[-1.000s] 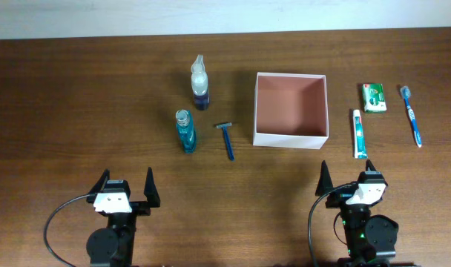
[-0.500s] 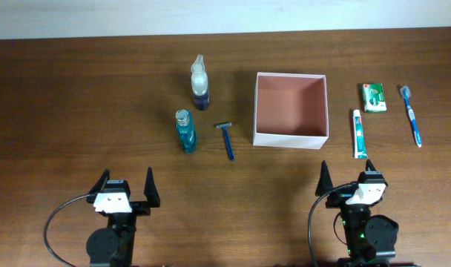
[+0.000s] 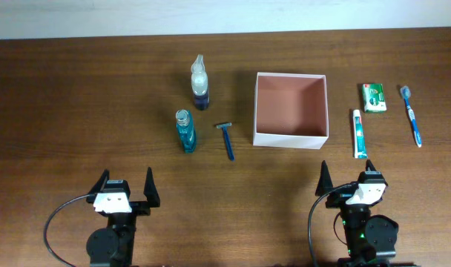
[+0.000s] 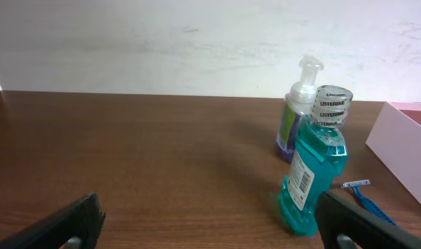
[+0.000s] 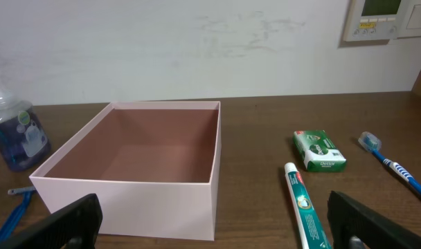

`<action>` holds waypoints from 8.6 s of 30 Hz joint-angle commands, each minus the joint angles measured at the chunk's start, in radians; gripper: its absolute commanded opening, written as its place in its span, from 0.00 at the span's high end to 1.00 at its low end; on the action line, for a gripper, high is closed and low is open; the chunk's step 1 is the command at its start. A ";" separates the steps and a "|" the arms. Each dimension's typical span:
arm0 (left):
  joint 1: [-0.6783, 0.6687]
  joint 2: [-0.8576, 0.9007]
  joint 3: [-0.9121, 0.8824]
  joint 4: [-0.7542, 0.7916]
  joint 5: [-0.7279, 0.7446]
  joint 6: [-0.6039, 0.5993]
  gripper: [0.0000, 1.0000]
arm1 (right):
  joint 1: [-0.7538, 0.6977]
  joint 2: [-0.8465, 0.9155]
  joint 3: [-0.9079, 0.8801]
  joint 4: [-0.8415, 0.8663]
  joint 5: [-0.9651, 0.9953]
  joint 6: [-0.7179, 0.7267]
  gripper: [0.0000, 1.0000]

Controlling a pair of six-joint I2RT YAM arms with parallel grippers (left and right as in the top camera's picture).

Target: Pack container

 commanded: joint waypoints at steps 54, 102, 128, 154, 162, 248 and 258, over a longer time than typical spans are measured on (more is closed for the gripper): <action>-0.045 1.603 2.198 -1.081 0.557 0.272 0.01 | 0.007 -0.010 -0.005 -0.008 -0.009 -0.010 0.01; -0.287 2.149 2.197 -1.550 0.068 -0.360 0.01 | 0.007 -0.010 -0.005 -0.008 -0.009 -0.010 0.01; -0.302 2.193 2.194 -1.578 0.059 -0.201 0.01 | 0.007 -0.010 -0.005 -0.008 -0.009 -0.010 0.01; -0.310 2.193 2.085 -1.455 0.034 -0.250 0.01 | 0.007 -0.010 -0.005 -0.008 -0.009 -0.010 0.01; -0.309 2.193 2.057 -1.455 0.034 -0.250 0.01 | 0.007 -0.010 -0.005 -0.008 -0.009 -0.010 0.01; -0.307 2.192 2.079 -1.475 0.072 -0.253 0.82 | 0.007 -0.010 -0.005 -0.008 -0.009 -0.010 0.01; -0.308 2.192 2.304 -1.557 0.075 -0.253 0.82 | 0.007 -0.010 -0.005 -0.008 -0.009 -0.010 0.01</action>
